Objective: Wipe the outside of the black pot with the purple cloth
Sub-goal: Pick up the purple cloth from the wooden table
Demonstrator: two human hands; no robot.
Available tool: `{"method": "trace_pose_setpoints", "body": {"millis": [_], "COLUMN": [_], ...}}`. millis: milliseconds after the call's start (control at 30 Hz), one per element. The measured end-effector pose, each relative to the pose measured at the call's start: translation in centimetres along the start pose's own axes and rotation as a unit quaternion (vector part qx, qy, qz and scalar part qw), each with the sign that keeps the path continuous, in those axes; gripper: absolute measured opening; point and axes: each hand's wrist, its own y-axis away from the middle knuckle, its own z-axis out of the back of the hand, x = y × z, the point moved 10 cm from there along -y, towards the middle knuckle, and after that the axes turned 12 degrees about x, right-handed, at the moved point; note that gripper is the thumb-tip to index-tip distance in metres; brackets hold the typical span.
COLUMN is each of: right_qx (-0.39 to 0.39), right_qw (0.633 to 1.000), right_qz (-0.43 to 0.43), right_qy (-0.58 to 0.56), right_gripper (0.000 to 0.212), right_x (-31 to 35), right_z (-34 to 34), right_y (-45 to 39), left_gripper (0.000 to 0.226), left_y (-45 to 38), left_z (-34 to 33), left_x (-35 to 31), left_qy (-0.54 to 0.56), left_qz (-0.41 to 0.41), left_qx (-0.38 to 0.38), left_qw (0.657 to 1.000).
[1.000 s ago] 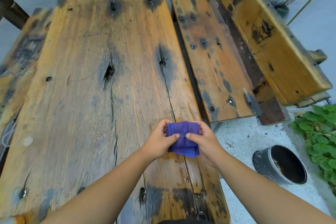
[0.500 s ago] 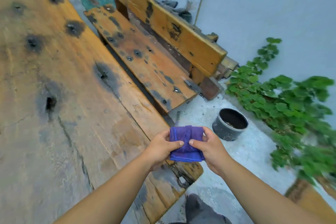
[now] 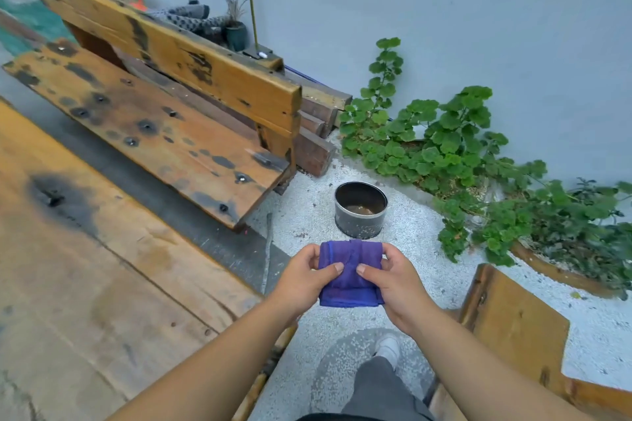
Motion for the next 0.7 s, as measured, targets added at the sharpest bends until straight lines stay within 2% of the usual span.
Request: {"method": "trace_pose_setpoints", "body": {"millis": [167,267,400,533,700], "right_qx": [0.007,-0.003,-0.005,0.000,-0.037], "right_qw": [1.000,1.000,0.996,0.993,0.997], "right_qz": [-0.005,-0.013,-0.025,-0.034,-0.050], "right_qy": [0.004,0.028,0.084,0.110,0.056], "right_gripper": [0.032,0.032,0.035,0.034,0.031], "right_x": [2.6,4.1,5.5,5.3,2.6], "right_z": [7.1,11.6,15.7,18.2,22.0], "right_y": [-4.5,-6.9,-10.2,-13.5,-18.4], "left_gripper": [0.028,0.018,0.044,0.031,0.021], "left_y": [-7.6,-12.0,-16.5,-20.6,-26.9], "left_z": [-4.0,-6.4,-8.7,-8.8,-8.2], "left_x": [-1.7,-2.3,-2.3,-1.7,0.8], "left_qy": [-0.075,-0.102,-0.138,-0.233,-0.225], "left_qz": [0.005,0.020,0.054,0.082,0.079], "left_qx": [-0.002,-0.010,-0.043,-0.085,-0.054], "left_qw": [0.997,0.995,0.988,0.965,0.970]}}
